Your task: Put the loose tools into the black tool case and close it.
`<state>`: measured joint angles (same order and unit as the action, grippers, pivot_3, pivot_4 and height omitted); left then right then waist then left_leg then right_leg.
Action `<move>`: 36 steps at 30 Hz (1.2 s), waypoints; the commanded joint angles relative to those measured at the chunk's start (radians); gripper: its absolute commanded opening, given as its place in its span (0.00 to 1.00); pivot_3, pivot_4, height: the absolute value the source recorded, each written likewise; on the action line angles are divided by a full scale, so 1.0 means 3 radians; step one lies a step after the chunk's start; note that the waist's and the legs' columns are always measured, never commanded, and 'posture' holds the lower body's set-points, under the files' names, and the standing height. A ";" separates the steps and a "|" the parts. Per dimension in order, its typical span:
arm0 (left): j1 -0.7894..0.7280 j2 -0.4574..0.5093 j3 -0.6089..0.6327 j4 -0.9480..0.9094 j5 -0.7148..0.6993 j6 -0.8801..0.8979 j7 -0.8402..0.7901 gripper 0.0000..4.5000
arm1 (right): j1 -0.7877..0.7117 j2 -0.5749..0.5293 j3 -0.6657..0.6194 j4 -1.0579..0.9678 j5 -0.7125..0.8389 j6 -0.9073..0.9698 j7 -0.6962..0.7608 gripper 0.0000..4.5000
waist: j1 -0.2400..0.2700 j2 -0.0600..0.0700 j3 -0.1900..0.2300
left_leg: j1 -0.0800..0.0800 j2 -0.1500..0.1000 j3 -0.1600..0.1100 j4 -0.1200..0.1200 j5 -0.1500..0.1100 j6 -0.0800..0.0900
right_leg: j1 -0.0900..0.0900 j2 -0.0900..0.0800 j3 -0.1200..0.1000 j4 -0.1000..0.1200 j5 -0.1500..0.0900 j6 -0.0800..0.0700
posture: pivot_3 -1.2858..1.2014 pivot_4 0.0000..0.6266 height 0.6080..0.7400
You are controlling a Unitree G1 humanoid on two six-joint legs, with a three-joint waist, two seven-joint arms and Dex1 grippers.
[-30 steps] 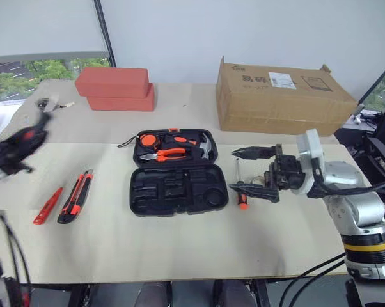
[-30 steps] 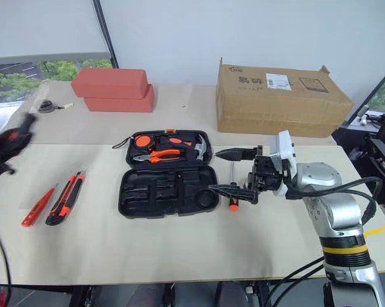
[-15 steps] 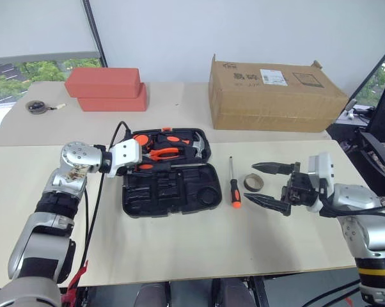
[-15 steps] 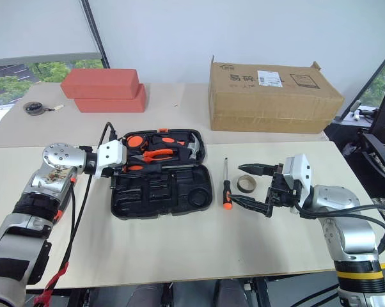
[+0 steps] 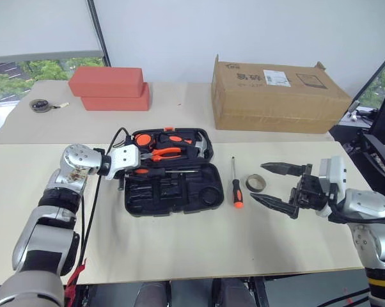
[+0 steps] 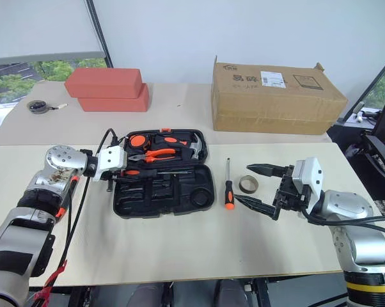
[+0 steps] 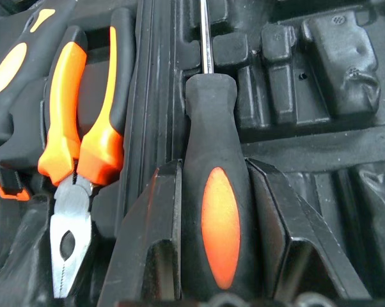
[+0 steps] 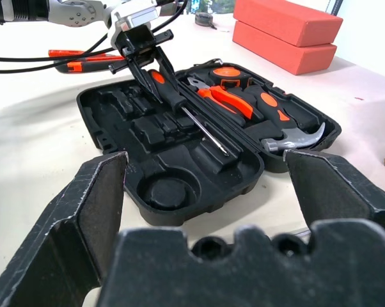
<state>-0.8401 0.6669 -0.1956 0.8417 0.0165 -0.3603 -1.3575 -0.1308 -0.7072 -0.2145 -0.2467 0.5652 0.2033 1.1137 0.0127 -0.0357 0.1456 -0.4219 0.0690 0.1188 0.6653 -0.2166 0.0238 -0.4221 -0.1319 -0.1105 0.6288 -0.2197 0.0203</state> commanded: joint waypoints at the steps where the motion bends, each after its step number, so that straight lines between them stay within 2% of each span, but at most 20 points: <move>1: -0.0124 0.0001 0.0057 -0.0004 0.0063 -0.0076 0.0210 0.65 | -0.0036 -0.0054 -0.0109 -0.0063 0.0060 -0.0072 0.0026 1.00 | 0.0004 0.0000 0.0000 | 0.0000 0.0000 0.0000 0.0000 0.0000 0.0000 | 0.0000 0.0000 0.0000 0.0001 0.0000 0.0000 | 0.52 0.24 0.80; 4: -0.0168 0.0053 0.0108 -0.0072 0.0031 -0.0033 0.0182 0.87 | -0.0044 -0.0054 -0.0101 -0.0052 0.0059 -0.0071 0.0035 1.00 | 0.0009 0.0000 0.0000 | -0.0001 0.0001 -0.0001 0.0009 0.0000 0.0000 | 0.0001 0.0000 -0.0002 0.0005 0.0000 0.0000 | 0.52 0.24 0.80; 8: -0.0250 0.0122 0.0303 -0.0430 -0.0284 0.0278 0.0013 0.87 | -0.0040 -0.0051 -0.0096 -0.0039 0.0053 -0.0077 0.0041 1.00 | -0.0001 0.0000 0.0000 | -0.0004 0.0001 -0.0009 0.0015 0.0000 0.0003 | 0.0001 0.0000 0.0001 0.0003 -0.0001 0.0001 | 0.52 0.24 0.80; 11: -0.0249 0.0003 0.0517 -0.0840 -0.0691 0.0757 0.0003 0.87 | -0.0064 -0.0031 -0.0071 -0.0022 0.0040 -0.0081 0.0035 1.00 | 0.0004 0.0000 0.0000 | -0.0004 0.0001 -0.0015 0.0016 -0.0001 0.0005 | 0.0001 0.0000 0.0003 0.0003 0.0000 0.0000 | 0.52 0.24 0.80; 12: -0.0230 -0.0042 0.0535 -0.0885 -0.0711 0.0820 0.0070 0.75 | -0.0077 -0.0021 -0.0056 -0.0012 0.0036 -0.0086 0.0035 1.00 | 0.0008 0.0000 0.0000 | -0.0004 0.0000 -0.0016 0.0017 -0.0001 0.0005 | 0.0002 0.0000 0.0003 0.0004 0.0001 0.0000 | 0.52 0.24 0.80; 15: -0.0113 -0.0122 0.0477 -0.0926 -0.0582 0.0739 0.0212 0.56 | -0.0112 0.0000 -0.0021 0.0017 0.0018 -0.0100 0.0036 1.00 | 0.0006 0.0005 -0.0003 | -0.0001 -0.0002 -0.0013 0.0018 -0.0002 0.0007 | 0.0008 0.0000 0.0004 0.0003 0.0001 -0.0001 | 0.52 0.24 0.80; 20: 0.0081 -0.0390 0.0366 -0.0680 -0.0413 0.0610 0.0491 0.12 | -0.0140 0.0009 -0.0003 0.0037 0.0016 -0.0115 0.0038 1.00 | -0.0002 0.0005 -0.0003 | -0.0001 -0.0002 -0.0001 0.0020 -0.0002 0.0007 | 0.0007 0.0001 0.0004 0.0006 0.0001 -0.0001 | 0.52 0.24 0.80; 22: 0.0158 -0.0470 0.0292 -0.0510 -0.0294 0.0505 0.0569 0.01 | -0.0129 0.0007 -0.0006 0.0029 0.0017 -0.0114 0.0035 1.00 | -0.0003 0.0005 -0.0003 | -0.0001 -0.0002 -0.0001 0.0023 -0.0002 0.0007 | 0.0007 0.0001 0.0004 0.0007 0.0001 -0.0001 | 0.52 0.24 0.80; 25: 0.0225 -0.0494 0.0120 -0.0260 -0.0064 0.0258 0.0637 0.01 | -0.0141 -0.0001 -0.0004 -0.0007 0.0022 -0.0081 0.0005 1.00 | -0.0004 0.0005 -0.0003 | -0.0001 -0.0001 -0.0001 0.0024 -0.0002 0.0007 | 0.0007 0.0001 0.0004 0.0006 0.0002 -0.0002 | 0.52 0.24 0.80; 28: 0.0151 -0.0504 -0.0010 0.0183 0.0237 0.0073 0.1009 0.01 | -0.0125 -0.0011 -0.0021 -0.0056 0.0033 -0.0057 -0.0031 1.00 | 0.0009 0.0010 -0.0006 | -0.0001 0.0000 -0.0003 0.0027 -0.0002 0.0007 | 0.0009 0.0001 0.0003 0.0007 0.0002 -0.0003 | 0.52 0.24 0.80; 30: 0.0148 -0.0482 -0.0148 0.0357 0.0413 -0.0135 0.1074 0.01 | -0.0102 -0.0011 -0.0020 -0.0092 0.0037 -0.0048 -0.0056 1.00 | 0.0009 0.0021 -0.0015 | 0.0001 0.0000 -0.0007 0.0032 -0.0003 0.0007 | 0.0013 0.0001 0.0003 0.0007 0.0002 -0.0002 | 0.52 0.24 0.80; 32: 0.0142 -0.0522 -0.0159 0.0444 0.0397 -0.0201 0.1045 0.01 | -0.0091 -0.0013 -0.0018 -0.0105 0.0038 -0.0045 -0.0067 1.00 | 0.0005 0.0038 -0.0030 | 0.0005 0.0001 -0.0010 0.0037 -0.0003 0.0009 | 0.0019 0.0001 0.0004 0.0006 -0.0002 0.0006 | 0.52 0.24 0.80; 36: 0.0098 -0.0543 -0.0141 0.0587 0.0395 -0.0267 0.1131 0.01 | -0.0106 -0.0060 0.0018 -0.0154 -0.0012 0.0071 -0.0168 1.00 | -0.0007 0.0043 -0.0033 | 0.0034 0.0003 -0.0019 0.0037 -0.0004 0.0008 | 0.0039 0.0001 0.0011 0.0005 -0.0002 0.0007 | 0.52 0.24 0.80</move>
<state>-0.8283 0.4996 -0.2157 0.9568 0.0823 -0.4491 -1.0310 -0.1496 -0.7060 -0.2039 -0.2531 0.5671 0.2102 1.0834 0.0107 -0.0228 0.1357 -0.4080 0.0700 0.1129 0.6762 -0.2183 0.0253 -0.4074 -0.1315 -0.1071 0.6302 -0.2212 0.0209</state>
